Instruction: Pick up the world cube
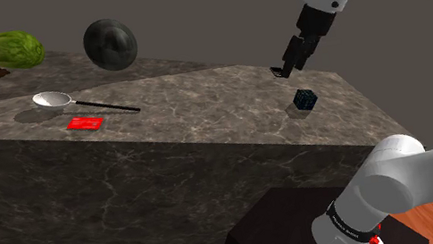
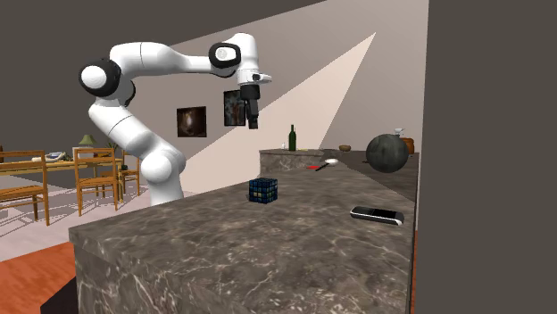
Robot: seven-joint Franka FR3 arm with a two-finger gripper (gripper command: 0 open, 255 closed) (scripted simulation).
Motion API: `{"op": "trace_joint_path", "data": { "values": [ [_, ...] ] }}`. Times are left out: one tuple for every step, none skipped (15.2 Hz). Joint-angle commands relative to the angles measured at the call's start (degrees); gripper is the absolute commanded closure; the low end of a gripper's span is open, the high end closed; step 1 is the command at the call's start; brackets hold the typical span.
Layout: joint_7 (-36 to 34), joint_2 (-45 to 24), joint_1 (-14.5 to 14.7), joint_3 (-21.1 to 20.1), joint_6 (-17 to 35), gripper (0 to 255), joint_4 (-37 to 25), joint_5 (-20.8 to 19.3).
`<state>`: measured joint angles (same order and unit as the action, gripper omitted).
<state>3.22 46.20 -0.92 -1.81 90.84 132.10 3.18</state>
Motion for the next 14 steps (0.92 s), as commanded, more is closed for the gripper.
{"op": "trace_joint_path", "data": {
  "values": [
    [0.0,0.0,0.0,0.0,0.0,0,0.0,0.0],
    [0.6,-0.1,-0.6,0.9,0.7,0,0.9,-0.7],
    [1.2,-0.3,-1.1,1.8,1.4,0,1.7,-1.4],
    [1.8,-0.6,-1.7,2.7,2.2,0,2.5,-2.0],
    [2.5,-0.8,-2.3,3.6,2.9,0,3.2,-2.7],
    [3.1,-1.2,-2.9,4.6,3.7,0,3.9,-3.4],
    [3.7,-1.5,-3.5,5.5,4.5,0,4.6,-4.1],
    [4.2,-2.0,-4.2,6.4,5.2,0,5.2,-4.9],
    [4.8,-2.4,-4.8,7.3,6.1,0,5.8,-5.6],
    [5.4,-3.0,-5.4,8.3,6.9,0,6.3,-6.3],
    [6.0,-3.6,-6.0,9.2,7.7,0,6.8,-7.0],
    [6.6,-4.2,-6.7,10.2,8.6,0,7.2,-7.7],
    [7.2,-4.9,-7.3,11.1,9.4,0,7.6,-8.3],
    [7.8,-5.6,-8.0,12.1,10.3,0,7.9,-9.0]
  ]
}}
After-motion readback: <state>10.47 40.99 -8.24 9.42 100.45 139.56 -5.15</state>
